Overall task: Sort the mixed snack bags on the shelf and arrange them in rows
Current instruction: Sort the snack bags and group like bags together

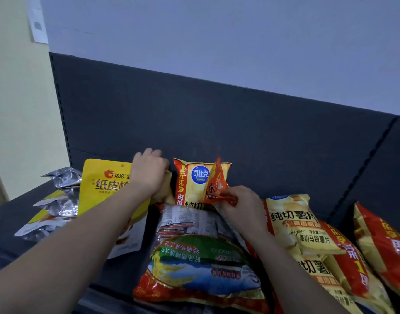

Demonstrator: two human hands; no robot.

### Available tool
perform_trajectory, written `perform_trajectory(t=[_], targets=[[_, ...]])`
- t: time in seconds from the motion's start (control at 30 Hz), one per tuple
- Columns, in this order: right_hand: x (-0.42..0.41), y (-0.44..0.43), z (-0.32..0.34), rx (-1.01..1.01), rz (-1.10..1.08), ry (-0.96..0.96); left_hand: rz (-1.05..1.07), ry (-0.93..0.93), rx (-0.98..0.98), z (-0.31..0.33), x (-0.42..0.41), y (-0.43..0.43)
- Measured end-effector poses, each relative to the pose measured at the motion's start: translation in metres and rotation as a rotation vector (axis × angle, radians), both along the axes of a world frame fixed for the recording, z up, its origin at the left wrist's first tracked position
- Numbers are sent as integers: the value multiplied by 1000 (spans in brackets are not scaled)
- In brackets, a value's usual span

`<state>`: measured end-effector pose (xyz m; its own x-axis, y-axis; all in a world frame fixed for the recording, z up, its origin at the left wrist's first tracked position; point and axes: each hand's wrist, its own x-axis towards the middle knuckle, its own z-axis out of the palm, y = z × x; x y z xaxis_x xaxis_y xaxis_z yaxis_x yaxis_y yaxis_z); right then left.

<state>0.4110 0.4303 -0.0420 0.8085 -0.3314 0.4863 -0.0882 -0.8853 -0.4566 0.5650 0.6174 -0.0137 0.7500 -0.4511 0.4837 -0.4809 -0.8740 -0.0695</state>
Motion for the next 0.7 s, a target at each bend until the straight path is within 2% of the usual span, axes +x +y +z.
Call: perform_trajectory(t=[0.1,0.23,0.37,0.7], targets=[[-3,-6,-4,13,-8,-34,-36,34,-302,1,11,-2],[-6,-7,-3,76,-12,-122,-32,47,-559,7,23,-3],[-5,-10,-6,133,-59,-228,-18,62,-729,10,28,2],[-3,-16,18,190,-141,-635,-8,7,-1122,53,17,8]])
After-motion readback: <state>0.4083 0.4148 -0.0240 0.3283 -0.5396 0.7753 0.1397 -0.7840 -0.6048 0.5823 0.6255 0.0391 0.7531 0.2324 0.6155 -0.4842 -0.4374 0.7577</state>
